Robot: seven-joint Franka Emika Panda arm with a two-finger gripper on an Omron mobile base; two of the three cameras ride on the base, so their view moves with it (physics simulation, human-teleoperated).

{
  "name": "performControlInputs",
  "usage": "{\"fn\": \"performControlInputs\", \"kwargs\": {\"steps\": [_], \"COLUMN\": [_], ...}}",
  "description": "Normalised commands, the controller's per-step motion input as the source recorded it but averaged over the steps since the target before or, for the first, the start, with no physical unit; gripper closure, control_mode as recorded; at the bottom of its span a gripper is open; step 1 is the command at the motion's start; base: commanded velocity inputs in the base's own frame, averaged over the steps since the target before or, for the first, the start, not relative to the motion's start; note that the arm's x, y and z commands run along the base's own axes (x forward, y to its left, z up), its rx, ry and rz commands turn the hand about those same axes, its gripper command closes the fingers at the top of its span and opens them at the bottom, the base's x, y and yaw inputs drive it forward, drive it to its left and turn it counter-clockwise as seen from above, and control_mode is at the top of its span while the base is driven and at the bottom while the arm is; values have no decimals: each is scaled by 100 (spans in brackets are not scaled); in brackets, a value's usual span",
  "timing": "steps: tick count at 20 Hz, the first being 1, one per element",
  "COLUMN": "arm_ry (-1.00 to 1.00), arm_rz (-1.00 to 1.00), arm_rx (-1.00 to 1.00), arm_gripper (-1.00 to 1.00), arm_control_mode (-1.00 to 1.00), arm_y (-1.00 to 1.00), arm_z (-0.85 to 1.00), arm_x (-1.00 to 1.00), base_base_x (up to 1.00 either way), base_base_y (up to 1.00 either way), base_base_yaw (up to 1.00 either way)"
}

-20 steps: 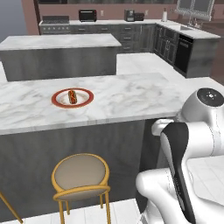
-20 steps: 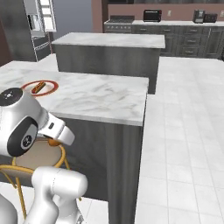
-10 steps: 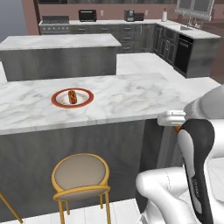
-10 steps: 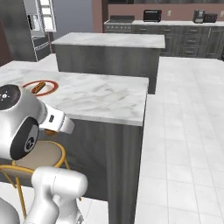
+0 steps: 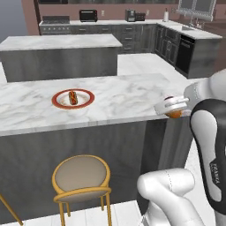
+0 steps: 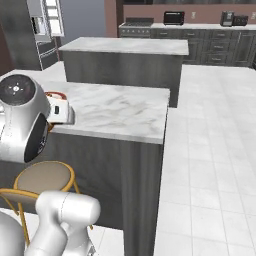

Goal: Pick up the peach and mango from the fridge and place one fruit on each plate on the dining counter.

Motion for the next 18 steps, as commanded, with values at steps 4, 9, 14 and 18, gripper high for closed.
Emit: {"fn": "performControlInputs", "kwargs": {"steps": [4, 9, 14, 18], "arm_ry": [0, 12, 24, 28], "arm_rz": [12, 7, 3, 0], "arm_rx": [0, -1, -1, -4], "arm_gripper": [100, 100, 100, 100], "arm_control_mode": [-100, -100, -100, -100], "arm_y": [66, 63, 49, 44], "arm_z": [29, 2, -9, -26], "arm_x": [40, 61, 84, 98], "base_base_x": [0, 0, 0, 0], "base_base_y": [0, 0, 0, 0], "base_base_yaw": [0, 0, 0, 0]}}
